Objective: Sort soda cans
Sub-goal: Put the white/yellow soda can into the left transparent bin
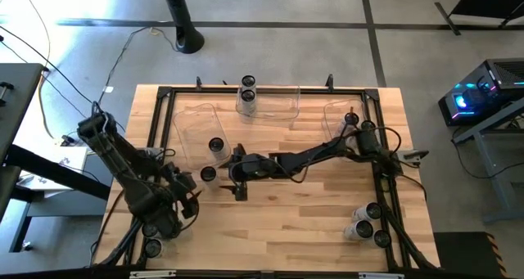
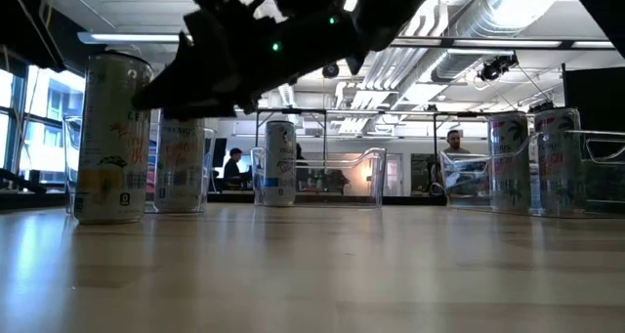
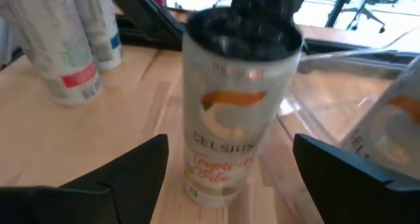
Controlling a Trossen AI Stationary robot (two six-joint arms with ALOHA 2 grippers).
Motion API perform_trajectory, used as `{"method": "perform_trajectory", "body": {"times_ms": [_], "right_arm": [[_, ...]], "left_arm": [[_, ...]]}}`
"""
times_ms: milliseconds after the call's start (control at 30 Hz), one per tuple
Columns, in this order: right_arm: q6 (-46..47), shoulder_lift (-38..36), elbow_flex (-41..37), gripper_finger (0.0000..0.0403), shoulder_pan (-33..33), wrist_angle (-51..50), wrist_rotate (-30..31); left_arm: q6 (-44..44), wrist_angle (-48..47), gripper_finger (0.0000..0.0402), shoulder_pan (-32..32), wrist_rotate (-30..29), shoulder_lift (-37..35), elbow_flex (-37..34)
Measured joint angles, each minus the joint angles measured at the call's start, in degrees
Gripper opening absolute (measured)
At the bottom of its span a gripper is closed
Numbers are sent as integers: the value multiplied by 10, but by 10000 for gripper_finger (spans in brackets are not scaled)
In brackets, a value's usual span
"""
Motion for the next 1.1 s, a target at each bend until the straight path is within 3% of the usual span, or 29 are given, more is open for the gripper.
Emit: {"method": "perform_trajectory", "body": {"times_ms": [267,400,533,867,1100], "right_arm": [[6,4,0,321,0,12,31],[-7,4,0,321,-7,32,0],[-18,4,-1,321,-8,21,-30],[-31,3,-1,321,14,-21,-35],[-32,-2,3,321,26,-35,-42]], "left_arm": [[-33,2,323,5,-58,25,-34],[-29,1,323,16,-81,23,-34],[-23,1,323,25,-85,21,-34],[-23,-11,323,25,-71,21,-34],[-87,-58,323,4,-53,21,-34]]}}
